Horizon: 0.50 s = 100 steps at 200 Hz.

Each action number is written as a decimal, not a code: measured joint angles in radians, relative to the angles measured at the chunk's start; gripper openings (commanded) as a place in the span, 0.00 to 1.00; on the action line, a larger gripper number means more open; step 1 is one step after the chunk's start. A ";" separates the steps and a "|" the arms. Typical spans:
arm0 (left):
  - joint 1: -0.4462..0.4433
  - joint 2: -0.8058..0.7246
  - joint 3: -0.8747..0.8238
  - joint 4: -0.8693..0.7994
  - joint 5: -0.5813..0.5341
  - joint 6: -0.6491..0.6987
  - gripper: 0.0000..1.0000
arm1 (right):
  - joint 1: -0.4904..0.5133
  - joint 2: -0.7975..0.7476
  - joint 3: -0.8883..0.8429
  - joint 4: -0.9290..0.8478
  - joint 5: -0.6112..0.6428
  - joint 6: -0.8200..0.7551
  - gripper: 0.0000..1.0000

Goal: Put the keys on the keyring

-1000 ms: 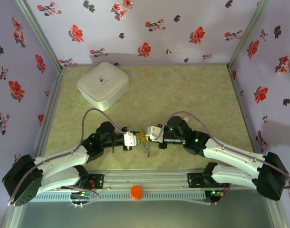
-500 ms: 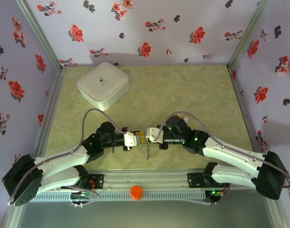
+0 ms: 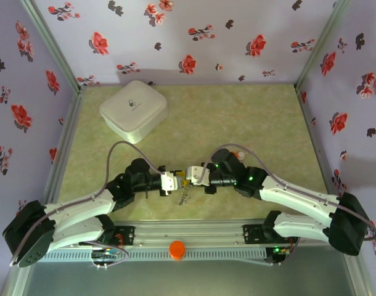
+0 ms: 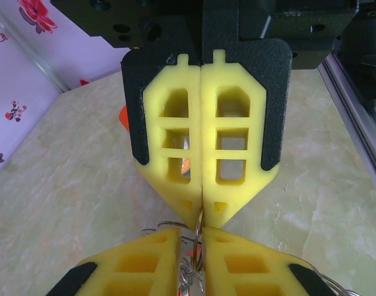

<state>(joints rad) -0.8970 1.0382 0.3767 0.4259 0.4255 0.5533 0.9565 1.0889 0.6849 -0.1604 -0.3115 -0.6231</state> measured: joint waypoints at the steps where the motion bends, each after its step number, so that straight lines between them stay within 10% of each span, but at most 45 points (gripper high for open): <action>1: 0.000 0.000 0.000 0.000 0.000 0.000 0.13 | 0.000 0.000 0.000 0.000 0.000 0.000 0.00; 35: -0.002 0.000 0.000 -0.008 0.001 -0.003 0.00 | 0.000 0.000 0.002 -0.005 0.004 -0.006 0.00; 75: -0.002 -0.024 0.000 -0.024 -0.028 -0.013 0.00 | 0.006 -0.072 -0.052 0.062 0.058 0.027 0.43; 100: -0.002 -0.044 0.000 -0.023 -0.088 -0.087 0.00 | 0.003 -0.200 -0.121 0.095 0.169 0.083 0.51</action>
<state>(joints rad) -0.8989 0.9939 0.3771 0.4034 0.3374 0.4660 0.9600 0.8894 0.5644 -0.0654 -0.1421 -0.5404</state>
